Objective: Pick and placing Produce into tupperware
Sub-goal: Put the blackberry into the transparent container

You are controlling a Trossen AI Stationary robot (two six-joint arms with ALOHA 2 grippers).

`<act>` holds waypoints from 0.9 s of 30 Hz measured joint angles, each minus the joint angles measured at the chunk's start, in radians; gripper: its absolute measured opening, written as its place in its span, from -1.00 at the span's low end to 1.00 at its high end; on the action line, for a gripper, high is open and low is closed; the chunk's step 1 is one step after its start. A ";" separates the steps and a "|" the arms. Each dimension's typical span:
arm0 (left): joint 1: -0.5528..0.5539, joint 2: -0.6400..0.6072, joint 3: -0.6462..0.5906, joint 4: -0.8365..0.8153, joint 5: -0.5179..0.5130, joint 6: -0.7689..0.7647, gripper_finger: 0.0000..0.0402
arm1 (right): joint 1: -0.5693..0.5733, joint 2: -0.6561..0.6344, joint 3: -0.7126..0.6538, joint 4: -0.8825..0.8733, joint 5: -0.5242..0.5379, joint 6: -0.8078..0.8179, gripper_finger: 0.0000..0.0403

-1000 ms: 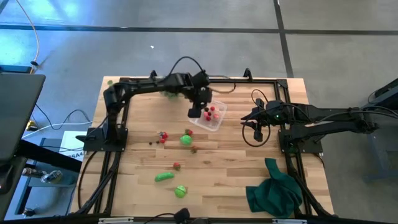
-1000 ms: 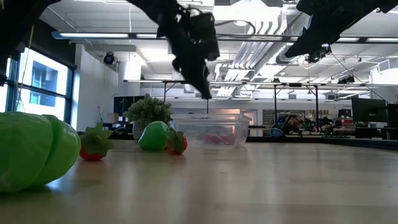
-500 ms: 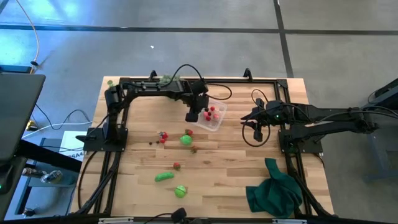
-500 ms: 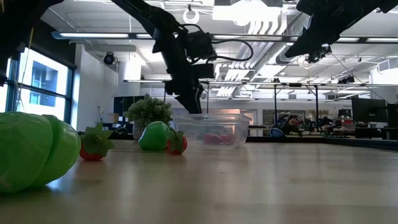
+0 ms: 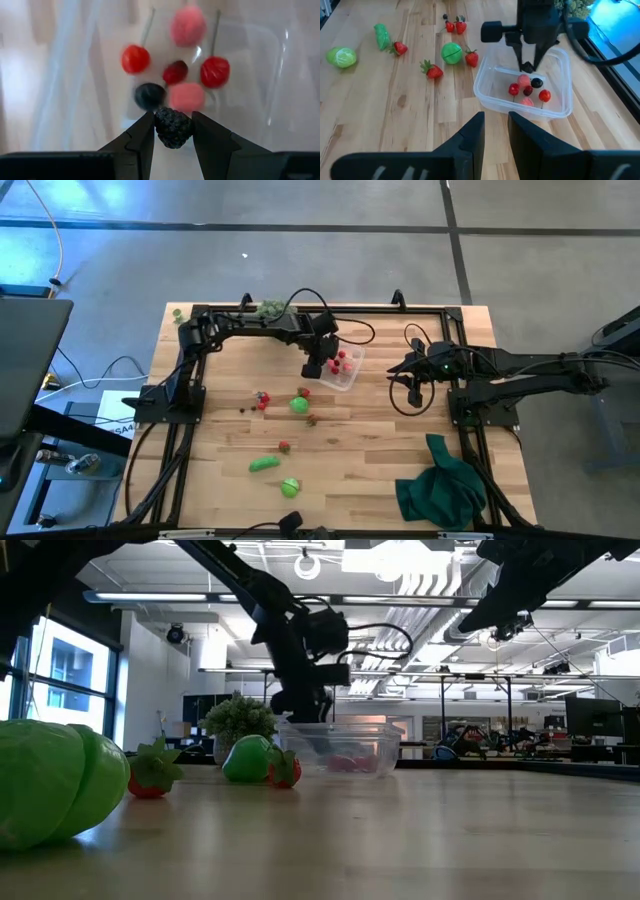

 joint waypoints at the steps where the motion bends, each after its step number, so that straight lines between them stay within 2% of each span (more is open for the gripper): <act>1: 0.000 0.000 -0.002 -0.015 0.000 0.000 -0.44 | 0.000 0.000 0.000 0.000 0.000 0.000 -0.63; 27: 0.000 -0.001 -0.002 0.002 -0.008 0.034 -0.44 | 0.000 0.000 0.000 0.000 -0.003 0.000 -0.63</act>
